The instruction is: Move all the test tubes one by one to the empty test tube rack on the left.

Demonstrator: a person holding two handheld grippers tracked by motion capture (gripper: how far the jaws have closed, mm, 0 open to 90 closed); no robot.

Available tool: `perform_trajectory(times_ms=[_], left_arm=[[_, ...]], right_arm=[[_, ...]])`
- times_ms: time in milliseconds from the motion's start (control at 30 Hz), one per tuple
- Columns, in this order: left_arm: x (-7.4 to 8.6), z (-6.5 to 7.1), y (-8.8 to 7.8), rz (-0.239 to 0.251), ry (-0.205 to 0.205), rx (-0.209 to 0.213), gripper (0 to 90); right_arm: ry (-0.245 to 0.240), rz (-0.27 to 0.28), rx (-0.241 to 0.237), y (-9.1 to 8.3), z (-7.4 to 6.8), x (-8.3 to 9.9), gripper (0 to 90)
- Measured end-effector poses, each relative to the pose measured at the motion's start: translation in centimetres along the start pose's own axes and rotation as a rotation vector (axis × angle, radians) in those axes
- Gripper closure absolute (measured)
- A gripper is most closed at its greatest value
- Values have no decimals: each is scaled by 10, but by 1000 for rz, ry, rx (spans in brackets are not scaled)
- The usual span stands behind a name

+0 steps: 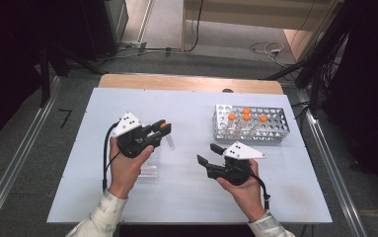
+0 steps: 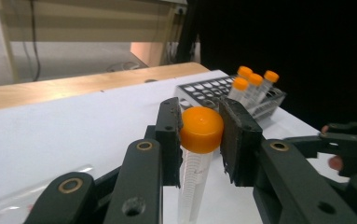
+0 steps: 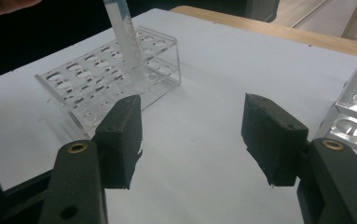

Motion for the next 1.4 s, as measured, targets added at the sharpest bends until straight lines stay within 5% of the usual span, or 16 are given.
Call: perform_trajectory(times_ms=[467,800,1400], left_arm=[[-13,-33,-15,74,-3,-118,709],[-7,-38,-5,36,73,-187,709],[20,-42,12,-75,97,-209,707]], right_arm=[[15,12,12,-3,7,-2,370],[27,17,20,-6,12,-3,370],[27,17,20,-8,13,-2,370]])
Point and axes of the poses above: each handheld gripper's, and its own axes: y roughly forward along the jaws, x roughly out of its underside, z roughly to its right, the point moved 4 cm from there along y, roughly forward along the jaws, and after that the axes turned 6 degrees about x, right-handed, at the moved point
